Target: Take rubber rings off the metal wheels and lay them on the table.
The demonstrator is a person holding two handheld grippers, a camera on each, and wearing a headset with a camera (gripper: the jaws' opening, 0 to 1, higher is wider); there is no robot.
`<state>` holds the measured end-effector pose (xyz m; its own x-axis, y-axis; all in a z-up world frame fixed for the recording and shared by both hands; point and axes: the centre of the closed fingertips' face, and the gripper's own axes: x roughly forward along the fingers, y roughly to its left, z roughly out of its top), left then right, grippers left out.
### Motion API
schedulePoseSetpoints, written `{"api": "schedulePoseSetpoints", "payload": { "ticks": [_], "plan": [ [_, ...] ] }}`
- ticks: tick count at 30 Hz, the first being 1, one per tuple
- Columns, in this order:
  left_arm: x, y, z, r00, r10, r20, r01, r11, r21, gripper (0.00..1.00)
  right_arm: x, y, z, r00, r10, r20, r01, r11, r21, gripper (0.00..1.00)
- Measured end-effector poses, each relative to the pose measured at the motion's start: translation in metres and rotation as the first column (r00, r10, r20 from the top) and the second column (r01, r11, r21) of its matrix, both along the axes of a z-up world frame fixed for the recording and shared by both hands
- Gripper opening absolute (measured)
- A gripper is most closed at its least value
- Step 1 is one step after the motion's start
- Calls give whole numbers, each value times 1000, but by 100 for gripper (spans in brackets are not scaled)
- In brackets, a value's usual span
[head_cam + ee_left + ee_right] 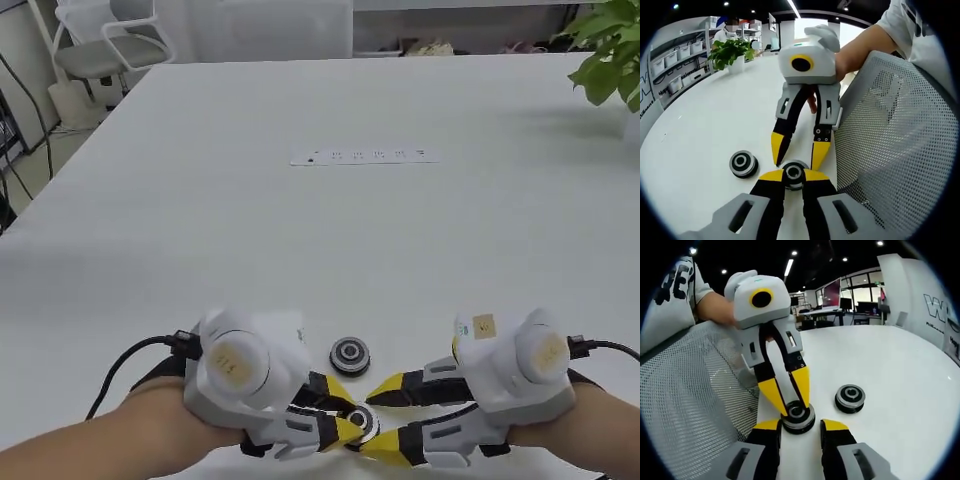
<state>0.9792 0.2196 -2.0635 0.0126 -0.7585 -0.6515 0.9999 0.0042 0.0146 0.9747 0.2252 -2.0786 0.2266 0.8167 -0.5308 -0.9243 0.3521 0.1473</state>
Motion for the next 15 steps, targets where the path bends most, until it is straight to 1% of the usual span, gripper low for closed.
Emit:
{"api": "schedulePoseSetpoints", "payload": {
  "ticks": [2, 3, 5, 7, 10, 15],
  "plan": [
    [0, 0, 0, 1000, -2, 2, 2, 1000, 0, 8, -2, -2, -2, 1000, 9, -1, -9, 1000, -4, 24],
    [0, 0, 0, 1000, -2, 3, 2, 1000, 0, 8, -1, -3, -2, 1000, 5, 9, -5, 1000, -7, 23],
    [-1, 0, 0, 1000, -3, 3, 3, 1000, -1, 8, -1, -6, -2, 1000, 7, 14, -7, 1000, -17, 22],
    [-1, 0, 0, 1000, -4, 5, 4, 1000, -1, 8, -4, -6, -1, 1000, 8, 22, -8, 1000, -30, 21],
    [-1, 0, 0, 1000, -5, 6, 5, 1000, -1, 8, -5, -11, -1, 999, 6, 38, -4, 999, -54, 16],
    [-2, 0, 1, 1000, -3, 7, 3, 1000, -1, 8, -7, -12, -1, 999, -4, 37, 6, 998, -55, 11]
  ]
}}
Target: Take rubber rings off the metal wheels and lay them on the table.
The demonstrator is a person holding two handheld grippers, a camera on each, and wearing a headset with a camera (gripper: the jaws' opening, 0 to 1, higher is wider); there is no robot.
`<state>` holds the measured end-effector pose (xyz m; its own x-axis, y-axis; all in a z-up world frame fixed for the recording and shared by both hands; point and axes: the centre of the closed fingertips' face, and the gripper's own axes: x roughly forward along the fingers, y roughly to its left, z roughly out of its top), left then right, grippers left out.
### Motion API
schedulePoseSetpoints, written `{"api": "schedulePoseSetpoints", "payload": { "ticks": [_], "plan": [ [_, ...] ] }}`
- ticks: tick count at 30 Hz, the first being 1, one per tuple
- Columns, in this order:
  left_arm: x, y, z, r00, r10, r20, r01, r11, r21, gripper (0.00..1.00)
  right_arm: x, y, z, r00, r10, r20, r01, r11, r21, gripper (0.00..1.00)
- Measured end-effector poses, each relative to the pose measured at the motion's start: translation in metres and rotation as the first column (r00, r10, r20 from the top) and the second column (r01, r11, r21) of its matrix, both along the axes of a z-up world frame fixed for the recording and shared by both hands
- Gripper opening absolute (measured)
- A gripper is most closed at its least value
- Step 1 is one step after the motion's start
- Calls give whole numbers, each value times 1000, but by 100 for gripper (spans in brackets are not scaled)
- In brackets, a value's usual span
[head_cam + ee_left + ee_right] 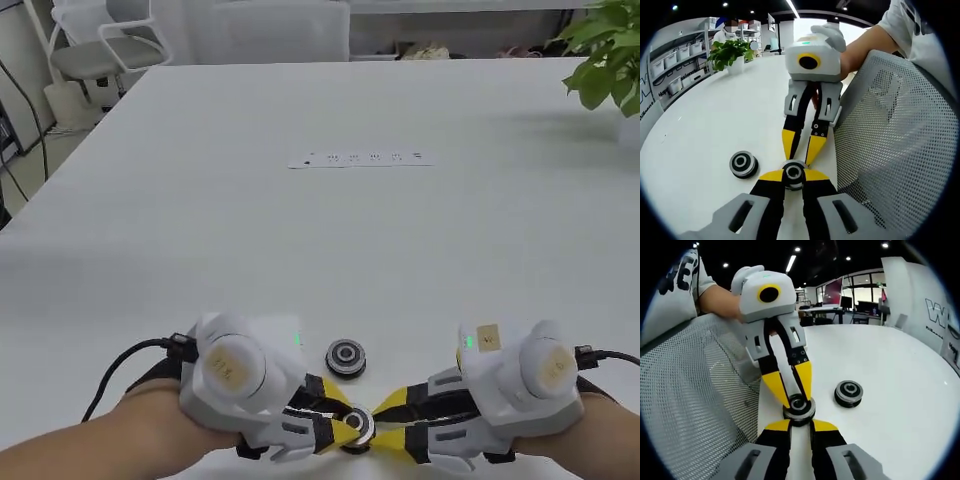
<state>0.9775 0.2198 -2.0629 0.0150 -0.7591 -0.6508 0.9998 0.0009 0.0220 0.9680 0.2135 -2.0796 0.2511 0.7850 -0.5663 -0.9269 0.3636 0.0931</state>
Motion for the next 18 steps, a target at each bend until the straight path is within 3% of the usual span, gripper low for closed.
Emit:
{"api": "schedulePoseSetpoints", "payload": {
  "ticks": [9, 18],
  "plan": [
    [0, 0, 0, 1000, 2, 3, -2, 1000, 2, 8, -1, 0, 0, 1000, 3, 12, -3, 999, -35, 3],
    [0, -1, 0, 1000, 4, 6, -4, 1000, 2, 8, 2, -4, -1, 998, -51, -42, 51, 999, -17, 0]
  ]
}}
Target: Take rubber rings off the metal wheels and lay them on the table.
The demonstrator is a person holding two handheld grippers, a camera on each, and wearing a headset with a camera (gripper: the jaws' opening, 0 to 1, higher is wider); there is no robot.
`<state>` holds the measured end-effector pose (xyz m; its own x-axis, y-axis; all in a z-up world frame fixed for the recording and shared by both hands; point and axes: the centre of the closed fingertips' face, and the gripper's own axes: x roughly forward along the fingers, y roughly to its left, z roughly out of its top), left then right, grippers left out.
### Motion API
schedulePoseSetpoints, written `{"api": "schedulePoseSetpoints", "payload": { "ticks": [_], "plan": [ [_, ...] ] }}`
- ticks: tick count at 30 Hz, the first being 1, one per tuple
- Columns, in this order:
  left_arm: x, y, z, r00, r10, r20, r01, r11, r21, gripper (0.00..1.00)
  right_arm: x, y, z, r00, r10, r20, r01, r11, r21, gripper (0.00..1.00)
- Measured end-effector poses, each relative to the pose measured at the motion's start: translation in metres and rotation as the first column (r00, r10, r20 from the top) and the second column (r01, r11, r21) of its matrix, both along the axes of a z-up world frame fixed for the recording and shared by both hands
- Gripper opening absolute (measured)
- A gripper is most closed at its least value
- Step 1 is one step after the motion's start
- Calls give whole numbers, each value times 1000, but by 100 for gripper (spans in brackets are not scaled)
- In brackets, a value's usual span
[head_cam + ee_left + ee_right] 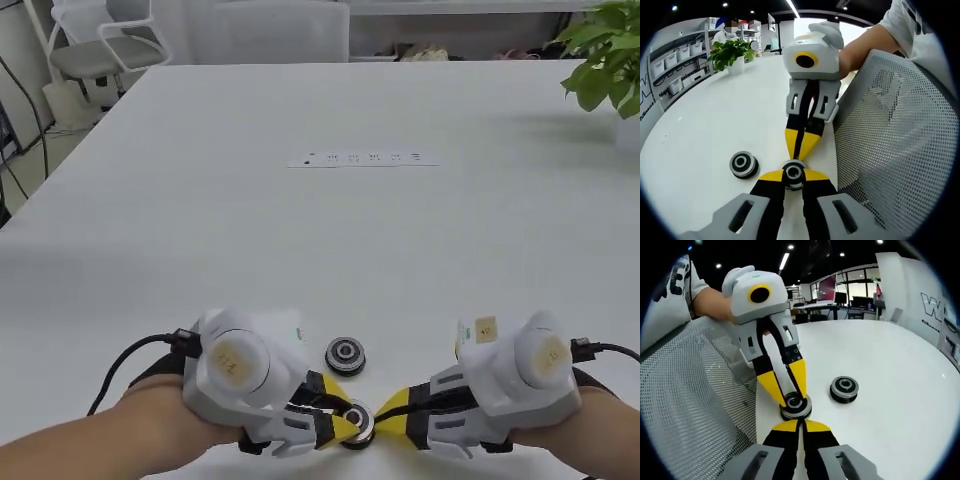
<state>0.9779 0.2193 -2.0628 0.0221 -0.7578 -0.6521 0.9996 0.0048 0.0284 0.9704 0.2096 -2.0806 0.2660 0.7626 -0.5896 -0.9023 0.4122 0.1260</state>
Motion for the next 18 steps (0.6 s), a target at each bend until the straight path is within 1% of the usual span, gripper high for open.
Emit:
{"api": "schedulePoseSetpoints", "payload": {
  "ticks": [3, 5, 16, 18],
  "plan": [
    [0, 0, 0, 1000, 0, 2, 0, 1000, 1, 7, 4, -5, -3, 1000, -20, -18, 20, 1000, 12, 0],
    [0, 0, 0, 1000, 0, 4, 0, 1000, 3, 7, 4, -5, -1, 998, -43, -48, 45, 998, 32, 0],
    [-1, -1, 0, 1000, -2, 4, 2, 1000, 1, 7, 2, -3, 1, 991, -87, -102, 93, 994, 57, 0],
    [-1, -1, 0, 1000, -2, 5, 2, 1000, 2, 7, 2, -4, 2, 988, -99, -118, 107, 992, 65, 0]
  ]
}}
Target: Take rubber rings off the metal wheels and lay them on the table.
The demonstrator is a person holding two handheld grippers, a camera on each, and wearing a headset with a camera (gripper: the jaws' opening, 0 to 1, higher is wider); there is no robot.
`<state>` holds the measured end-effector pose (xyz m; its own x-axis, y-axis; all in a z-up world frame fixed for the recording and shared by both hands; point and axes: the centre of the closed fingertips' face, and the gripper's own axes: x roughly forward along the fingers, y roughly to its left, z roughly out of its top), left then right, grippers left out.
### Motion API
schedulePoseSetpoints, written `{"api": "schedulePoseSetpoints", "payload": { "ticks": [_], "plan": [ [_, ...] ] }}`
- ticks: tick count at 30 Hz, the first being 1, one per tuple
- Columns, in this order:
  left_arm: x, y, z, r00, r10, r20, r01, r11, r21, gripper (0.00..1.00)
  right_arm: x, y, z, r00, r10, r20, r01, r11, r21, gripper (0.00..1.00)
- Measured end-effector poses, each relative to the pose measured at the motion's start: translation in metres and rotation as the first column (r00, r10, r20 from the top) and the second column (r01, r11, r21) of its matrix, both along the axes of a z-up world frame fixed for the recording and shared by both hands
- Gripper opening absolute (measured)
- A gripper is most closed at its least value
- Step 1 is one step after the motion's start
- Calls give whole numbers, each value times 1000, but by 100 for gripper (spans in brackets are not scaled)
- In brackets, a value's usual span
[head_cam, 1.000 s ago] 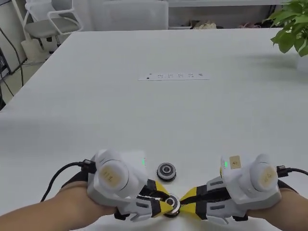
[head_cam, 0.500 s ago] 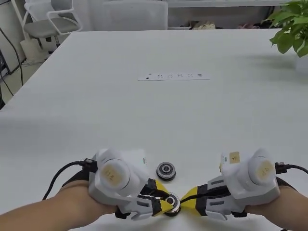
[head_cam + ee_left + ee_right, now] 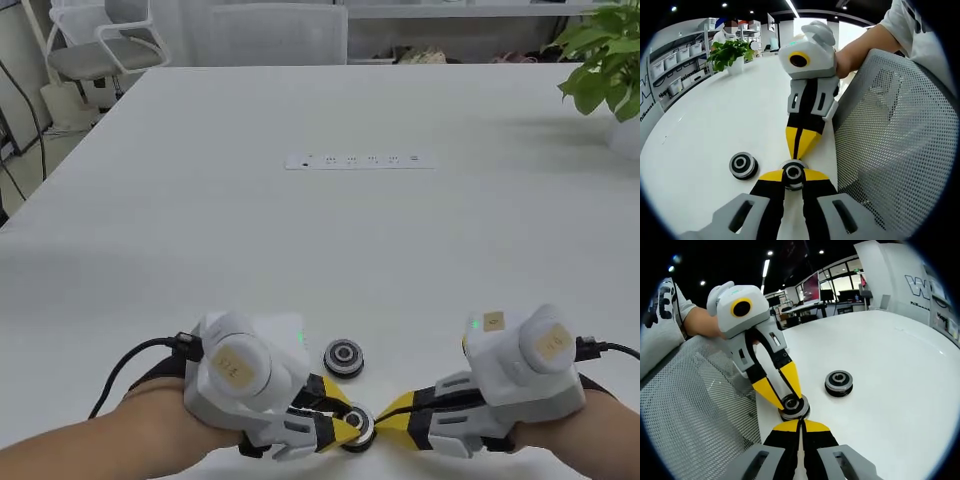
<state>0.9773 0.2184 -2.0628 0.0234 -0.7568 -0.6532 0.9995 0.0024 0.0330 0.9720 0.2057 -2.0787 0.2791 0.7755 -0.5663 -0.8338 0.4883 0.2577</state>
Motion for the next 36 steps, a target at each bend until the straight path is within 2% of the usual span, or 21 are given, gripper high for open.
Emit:
{"api": "schedulePoseSetpoints", "payload": {
  "ticks": [4, 14, 17, 20, 36],
  "plan": [
    [0, 0, 0, 1000, 1, 1, -1, 1000, 0, 8, 0, 0, 4, 999, -34, -38, 36, 999, 31, 0],
    [0, 0, 0, 1000, 0, 7, 0, 1000, 3, 7, 5, 0, 3, 997, -62, -48, 64, 997, 32, 0],
    [0, 0, 0, 1000, 0, 11, 0, 1000, 6, 7, 6, 0, 5, 995, -79, -57, 82, 995, 52, 0],
    [0, -1, 0, 1000, 1, 11, -1, 1000, 6, 7, 8, 2, 12, 992, -101, -76, 110, 988, 112, 0],
    [1, -1, 0, 1000, 10, 17, -10, 1000, 14, 7, 7, 5, 15, 987, -116, -113, 133, 979, 157, 0]
  ]
}}
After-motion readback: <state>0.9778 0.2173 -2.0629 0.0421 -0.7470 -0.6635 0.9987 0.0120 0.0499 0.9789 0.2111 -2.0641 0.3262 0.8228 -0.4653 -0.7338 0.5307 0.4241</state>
